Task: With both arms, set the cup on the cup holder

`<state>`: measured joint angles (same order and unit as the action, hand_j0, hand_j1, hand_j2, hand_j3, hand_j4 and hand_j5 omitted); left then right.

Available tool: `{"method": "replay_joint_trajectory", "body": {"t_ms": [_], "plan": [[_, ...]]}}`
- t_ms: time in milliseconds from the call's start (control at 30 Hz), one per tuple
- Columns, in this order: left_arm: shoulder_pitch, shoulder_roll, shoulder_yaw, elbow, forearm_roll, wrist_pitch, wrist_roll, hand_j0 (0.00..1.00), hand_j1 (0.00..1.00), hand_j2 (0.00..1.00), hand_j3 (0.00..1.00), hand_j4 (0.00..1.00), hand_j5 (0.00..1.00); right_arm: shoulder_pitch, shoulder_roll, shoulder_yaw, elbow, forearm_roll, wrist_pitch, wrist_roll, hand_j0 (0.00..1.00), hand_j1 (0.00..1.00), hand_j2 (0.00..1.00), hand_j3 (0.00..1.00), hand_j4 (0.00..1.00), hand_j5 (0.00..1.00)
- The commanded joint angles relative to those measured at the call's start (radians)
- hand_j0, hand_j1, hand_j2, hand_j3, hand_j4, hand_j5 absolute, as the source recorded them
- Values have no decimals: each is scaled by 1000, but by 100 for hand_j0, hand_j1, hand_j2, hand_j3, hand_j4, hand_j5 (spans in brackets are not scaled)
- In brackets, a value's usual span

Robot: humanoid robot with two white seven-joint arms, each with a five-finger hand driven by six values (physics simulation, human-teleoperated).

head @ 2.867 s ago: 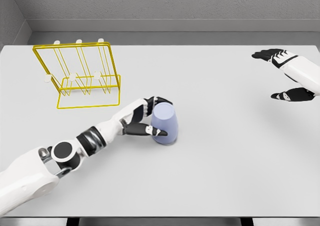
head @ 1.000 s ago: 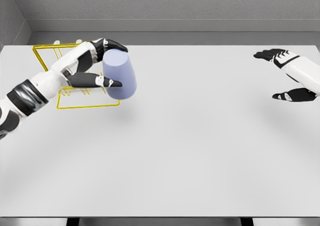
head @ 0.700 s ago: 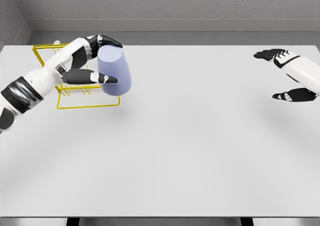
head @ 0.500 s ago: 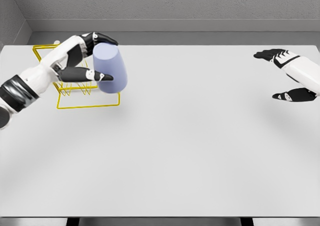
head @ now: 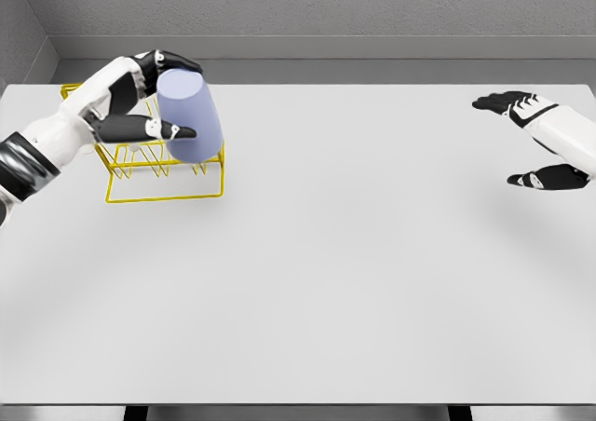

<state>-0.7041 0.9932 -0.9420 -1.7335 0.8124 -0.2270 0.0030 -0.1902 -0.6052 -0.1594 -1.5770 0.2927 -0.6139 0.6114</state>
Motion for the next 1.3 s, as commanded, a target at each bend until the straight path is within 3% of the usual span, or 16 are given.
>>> {"method": "replay_joint_trajectory", "body": {"t_ms": [0, 667, 900, 1267], "plan": [[0, 1, 2, 9, 2, 0, 0, 65, 65, 65, 65, 65, 65, 2, -1, 0, -1, -7, 3, -1, 100, 100, 100, 100, 100, 100], [3, -19, 2, 54, 13, 2, 0, 68, 68, 68, 68, 68, 68, 2, -1, 0, -3, -7, 3, -1, 100, 100, 100, 100, 100, 100], [5, -21, 0, 55, 11, 9, 0, 90, 90, 90, 90, 90, 90, 2, -1, 0, -3, -7, 3, -1, 100, 100, 100, 100, 100, 100], [0, -21, 0, 48, 8, 9, 0, 97, 97, 97, 97, 97, 97, 2, -1, 0, -1, -7, 3, -1, 100, 100, 100, 100, 100, 100]]}}
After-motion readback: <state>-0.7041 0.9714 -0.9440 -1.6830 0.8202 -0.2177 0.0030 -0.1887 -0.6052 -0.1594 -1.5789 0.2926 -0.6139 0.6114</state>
